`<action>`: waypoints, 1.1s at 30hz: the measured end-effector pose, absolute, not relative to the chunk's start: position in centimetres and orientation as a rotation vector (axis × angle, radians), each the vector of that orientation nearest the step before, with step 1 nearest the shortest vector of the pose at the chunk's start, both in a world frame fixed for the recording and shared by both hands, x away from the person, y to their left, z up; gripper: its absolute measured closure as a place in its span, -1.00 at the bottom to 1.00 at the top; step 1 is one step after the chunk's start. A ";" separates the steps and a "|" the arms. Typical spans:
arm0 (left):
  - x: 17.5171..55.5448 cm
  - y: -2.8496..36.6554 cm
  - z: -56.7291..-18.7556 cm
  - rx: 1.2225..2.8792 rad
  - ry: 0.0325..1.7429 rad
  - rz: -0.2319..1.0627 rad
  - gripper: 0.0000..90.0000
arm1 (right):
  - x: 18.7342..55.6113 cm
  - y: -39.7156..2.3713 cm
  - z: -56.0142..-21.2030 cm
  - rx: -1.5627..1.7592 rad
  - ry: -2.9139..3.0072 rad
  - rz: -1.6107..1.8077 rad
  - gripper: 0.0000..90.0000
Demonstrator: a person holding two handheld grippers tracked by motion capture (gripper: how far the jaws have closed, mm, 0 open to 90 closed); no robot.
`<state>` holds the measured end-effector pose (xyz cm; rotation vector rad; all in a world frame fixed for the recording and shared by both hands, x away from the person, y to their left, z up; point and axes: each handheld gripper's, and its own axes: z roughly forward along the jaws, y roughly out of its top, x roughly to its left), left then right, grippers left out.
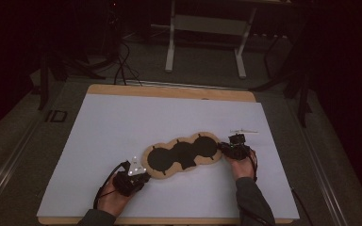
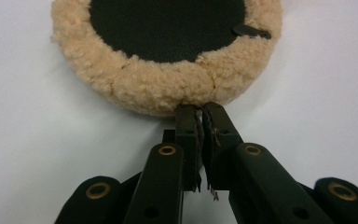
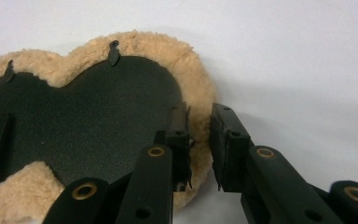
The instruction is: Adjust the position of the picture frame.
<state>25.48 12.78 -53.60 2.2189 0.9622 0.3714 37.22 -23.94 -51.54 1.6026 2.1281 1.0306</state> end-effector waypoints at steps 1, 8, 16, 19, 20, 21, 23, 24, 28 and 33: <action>25.5 12.8 -53.6 2.213 0.972 0.374 0.91 | 37.1 -23.9 -51.6 1.599 2.128 1.032 0.73; 25.6 12.9 -53.5 2.233 0.999 0.453 0.89 | 36.2 -24.0 -51.7 1.617 2.115 1.073 0.72; 26.3 13.5 -53.5 2.197 1.056 0.425 0.90 | 35.4 -23.9 -51.8 1.631 2.100 1.091 0.71; 26.5 13.8 -53.5 2.188 1.077 0.414 0.90 | 35.1 -23.8 -51.9 1.639 2.092 1.100 0.71; 26.7 13.9 -53.5 2.182 1.087 0.402 0.91 | 34.9 -23.8 -51.9 1.639 2.092 1.102 0.71; 26.7 14.0 -53.5 2.175 1.097 0.393 0.91 | 34.8 -23.8 -51.9 1.635 2.090 1.105 0.70; 27.0 14.2 -53.5 2.165 1.113 0.377 0.92 | 34.6 -23.8 -51.9 1.640 2.092 1.111 0.70; 27.1 14.3 -53.4 2.165 1.119 0.367 0.92 | 34.5 -23.8 -51.9 1.641 2.091 1.113 0.70; 27.5 14.2 -53.2 2.200 1.121 0.385 0.92 | 34.3 -23.7 -51.9 1.646 2.086 1.111 0.69; 28.0 14.7 -53.3 2.176 1.144 0.375 0.92 | 33.8 -23.3 -51.9 1.645 2.079 1.098 0.68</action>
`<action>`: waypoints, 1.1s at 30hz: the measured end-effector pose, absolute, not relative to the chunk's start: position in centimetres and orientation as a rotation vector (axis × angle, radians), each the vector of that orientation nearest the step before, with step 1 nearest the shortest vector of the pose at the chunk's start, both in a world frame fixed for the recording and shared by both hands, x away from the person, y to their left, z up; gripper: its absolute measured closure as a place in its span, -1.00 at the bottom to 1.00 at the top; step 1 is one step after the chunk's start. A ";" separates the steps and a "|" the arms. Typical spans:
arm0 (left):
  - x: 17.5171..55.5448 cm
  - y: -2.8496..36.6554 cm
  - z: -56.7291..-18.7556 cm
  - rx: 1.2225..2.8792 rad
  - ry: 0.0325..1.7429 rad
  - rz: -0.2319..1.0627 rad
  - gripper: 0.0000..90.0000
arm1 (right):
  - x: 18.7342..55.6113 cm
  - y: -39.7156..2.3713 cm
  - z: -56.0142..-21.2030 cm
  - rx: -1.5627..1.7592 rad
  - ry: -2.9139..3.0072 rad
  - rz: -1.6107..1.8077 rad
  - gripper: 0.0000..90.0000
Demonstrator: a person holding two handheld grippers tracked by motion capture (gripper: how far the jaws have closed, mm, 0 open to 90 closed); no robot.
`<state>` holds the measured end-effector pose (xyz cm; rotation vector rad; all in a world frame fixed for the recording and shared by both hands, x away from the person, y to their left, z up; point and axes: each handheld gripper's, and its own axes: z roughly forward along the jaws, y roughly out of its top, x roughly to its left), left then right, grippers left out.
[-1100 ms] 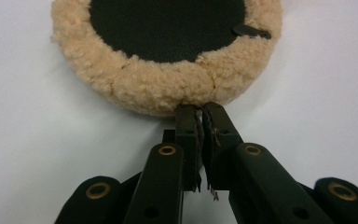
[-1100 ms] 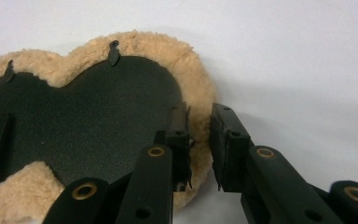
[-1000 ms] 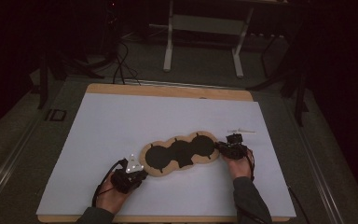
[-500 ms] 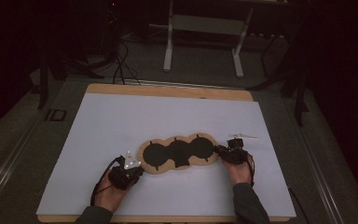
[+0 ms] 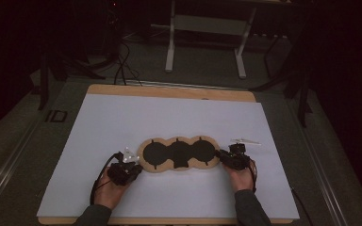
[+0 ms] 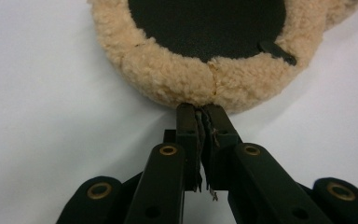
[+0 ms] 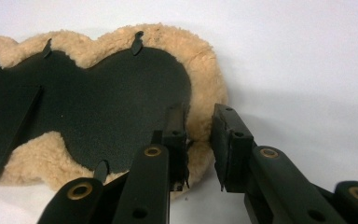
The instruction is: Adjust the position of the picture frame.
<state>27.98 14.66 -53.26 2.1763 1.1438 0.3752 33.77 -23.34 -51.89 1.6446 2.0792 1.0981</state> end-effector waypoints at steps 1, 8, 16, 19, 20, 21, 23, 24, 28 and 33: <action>28.0 14.7 -53.3 2.171 1.149 0.373 0.92 | 33.6 -23.3 -51.9 1.645 2.075 1.097 0.68; 28.0 15.0 -53.6 2.122 1.166 0.399 0.93 | 33.1 -23.0 -52.1 1.623 2.062 1.103 0.67; 27.8 14.9 -53.7 2.108 1.186 0.426 0.92 | 32.9 -23.1 -52.0 1.607 2.083 1.108 0.66; 27.6 14.8 -53.7 2.111 1.185 0.434 0.82 | 33.0 -23.4 -51.9 1.547 2.128 1.120 0.62; 27.6 14.8 -53.7 2.113 1.183 0.438 0.83 | 32.9 -23.5 -51.8 1.523 2.141 1.131 0.58; 27.6 14.7 -53.6 2.114 1.182 0.438 0.83 | 32.7 -23.8 -51.7 1.492 2.147 1.157 0.52; 27.5 14.7 -53.6 2.117 1.182 0.444 0.83 | 31.9 -24.2 -51.3 1.440 2.138 1.173 0.44; 27.5 14.7 -53.6 2.116 1.182 0.445 0.83 | 31.4 -24.4 -51.1 1.419 2.146 1.158 0.39; 27.2 14.7 -53.6 2.112 1.184 0.455 0.79 | 30.2 -24.8 -50.7 1.323 2.181 1.117 0.30; 26.9 14.4 -53.4 2.111 1.157 0.488 0.73 | 30.3 -25.0 -51.4 1.333 2.210 1.186 0.38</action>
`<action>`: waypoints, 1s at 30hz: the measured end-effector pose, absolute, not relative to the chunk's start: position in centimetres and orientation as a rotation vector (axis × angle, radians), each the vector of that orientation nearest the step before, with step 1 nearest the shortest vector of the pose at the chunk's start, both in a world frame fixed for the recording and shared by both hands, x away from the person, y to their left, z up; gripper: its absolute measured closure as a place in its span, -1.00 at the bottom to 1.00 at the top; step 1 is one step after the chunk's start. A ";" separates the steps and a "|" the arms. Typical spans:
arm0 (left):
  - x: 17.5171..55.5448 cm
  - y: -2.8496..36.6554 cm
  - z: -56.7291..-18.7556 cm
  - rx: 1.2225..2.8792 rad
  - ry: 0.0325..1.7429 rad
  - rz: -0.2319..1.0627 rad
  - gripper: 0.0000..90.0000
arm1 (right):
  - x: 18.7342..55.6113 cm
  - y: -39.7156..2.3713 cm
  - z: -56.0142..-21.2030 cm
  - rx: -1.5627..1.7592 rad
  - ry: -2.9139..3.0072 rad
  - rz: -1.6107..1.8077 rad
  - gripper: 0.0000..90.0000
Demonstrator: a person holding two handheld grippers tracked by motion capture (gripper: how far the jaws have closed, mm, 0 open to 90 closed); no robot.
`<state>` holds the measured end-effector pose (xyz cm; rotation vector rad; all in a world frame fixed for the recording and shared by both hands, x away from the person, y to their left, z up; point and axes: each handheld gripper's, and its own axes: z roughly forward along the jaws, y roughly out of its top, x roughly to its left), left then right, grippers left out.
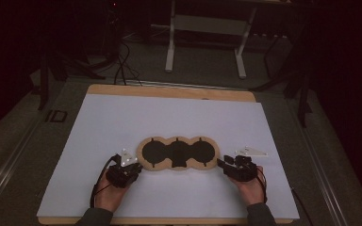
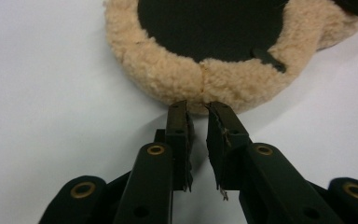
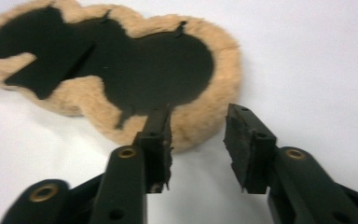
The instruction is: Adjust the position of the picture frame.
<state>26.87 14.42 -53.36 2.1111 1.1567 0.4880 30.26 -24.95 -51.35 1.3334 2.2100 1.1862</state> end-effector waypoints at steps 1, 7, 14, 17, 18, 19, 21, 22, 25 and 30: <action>26.9 14.4 -53.4 2.112 1.157 0.489 0.72 | 30.4 -24.9 -51.6 1.342 2.212 1.184 0.38; 26.6 14.4 -53.0 2.095 1.139 0.507 0.65 | 30.3 -25.0 -51.6 1.373 2.168 1.195 0.32; 26.3 14.6 -52.4 2.044 1.089 0.494 0.58 | 30.2 -25.5 -51.5 1.425 2.135 1.203 0.32; 26.1 14.5 -52.1 2.026 1.065 0.502 0.54 | 30.2 -25.3 -51.6 1.411 2.147 1.195 0.32; 26.0 14.5 -52.0 2.019 1.055 0.509 0.54 | 30.2 -25.2 -51.6 1.408 2.153 1.196 0.34; 25.9 14.4 -51.9 2.013 1.047 0.513 0.54 | 30.2 -25.2 -51.5 1.403 2.163 1.201 0.35; 25.8 14.2 -51.9 2.008 1.034 0.527 0.55 | 30.1 -25.1 -51.5 1.390 2.172 1.209 0.35; 25.8 14.1 -51.9 2.010 1.030 0.526 0.55 | 30.2 -25.1 -51.5 1.389 2.175 1.209 0.36; 25.8 13.8 -51.9 2.008 1.026 0.524 0.54 | 30.2 -25.1 -51.6 1.391 2.180 1.209 0.35; 25.4 13.6 -51.5 1.987 1.004 0.500 0.53 | 30.3 -25.3 -51.5 1.418 2.161 1.219 0.32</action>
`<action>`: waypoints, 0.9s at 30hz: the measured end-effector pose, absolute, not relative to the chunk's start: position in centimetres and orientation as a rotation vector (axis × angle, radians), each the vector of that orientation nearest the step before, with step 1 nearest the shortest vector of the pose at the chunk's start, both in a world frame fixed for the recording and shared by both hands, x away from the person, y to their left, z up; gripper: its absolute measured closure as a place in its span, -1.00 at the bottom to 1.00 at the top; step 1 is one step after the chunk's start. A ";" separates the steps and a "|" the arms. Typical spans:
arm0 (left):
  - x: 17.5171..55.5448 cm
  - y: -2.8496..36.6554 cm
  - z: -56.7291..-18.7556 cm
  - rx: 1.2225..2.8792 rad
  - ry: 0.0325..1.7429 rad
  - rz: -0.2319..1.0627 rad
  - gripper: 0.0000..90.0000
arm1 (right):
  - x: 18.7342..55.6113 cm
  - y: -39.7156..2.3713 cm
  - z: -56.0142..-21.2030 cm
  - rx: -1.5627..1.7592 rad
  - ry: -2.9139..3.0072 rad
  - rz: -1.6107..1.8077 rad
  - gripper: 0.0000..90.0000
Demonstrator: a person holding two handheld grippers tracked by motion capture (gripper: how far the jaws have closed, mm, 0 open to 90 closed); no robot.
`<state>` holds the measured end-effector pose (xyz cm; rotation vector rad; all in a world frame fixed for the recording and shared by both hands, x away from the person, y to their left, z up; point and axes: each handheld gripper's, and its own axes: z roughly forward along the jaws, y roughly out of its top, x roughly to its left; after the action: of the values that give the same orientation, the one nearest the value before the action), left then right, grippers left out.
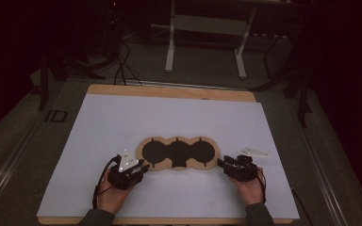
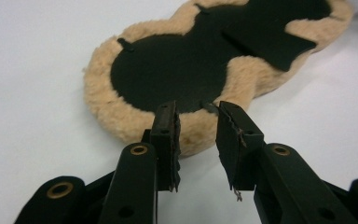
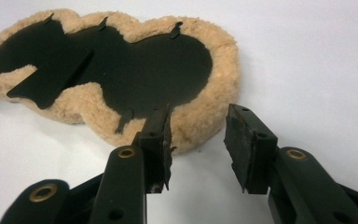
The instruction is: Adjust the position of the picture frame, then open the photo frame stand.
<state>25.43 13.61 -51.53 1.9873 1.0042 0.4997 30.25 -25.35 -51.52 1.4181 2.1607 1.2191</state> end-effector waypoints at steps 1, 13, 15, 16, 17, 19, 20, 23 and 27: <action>25.3 13.4 -51.4 1.977 1.000 0.481 0.52 | 30.3 -25.4 -51.5 1.433 2.148 1.211 0.29; 24.8 11.0 -51.5 2.011 0.944 0.382 0.40 | 30.4 -26.2 -51.4 1.504 2.104 1.285 0.19; 24.7 10.6 -51.6 2.020 0.931 0.379 0.44 | 30.2 -26.0 -51.4 1.488 2.109 1.271 0.21; 24.7 10.4 -51.6 2.028 0.926 0.380 0.44 | 30.2 -26.0 -51.4 1.486 2.110 1.270 0.22; 24.6 10.2 -51.6 2.033 0.922 0.379 0.44 | 30.2 -26.0 -51.4 1.488 2.107 1.267 0.25; 24.5 9.8 -51.8 2.041 0.930 0.385 0.44 | 30.2 -26.0 -51.4 1.487 2.106 1.264 0.29; 24.5 9.6 -51.9 2.047 0.934 0.383 0.44 | 30.2 -26.1 -51.4 1.487 2.103 1.262 0.32; 24.5 9.2 -52.1 2.057 0.922 0.357 0.53 | 30.1 -26.1 -51.3 1.482 2.084 1.265 0.38; 24.3 8.5 -52.2 2.069 0.902 0.352 0.53 | 30.1 -26.4 -51.3 1.486 2.063 1.279 0.50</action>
<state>24.28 8.49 -52.20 2.0691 0.9015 0.3522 30.06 -26.38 -51.30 1.4861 2.0630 1.2795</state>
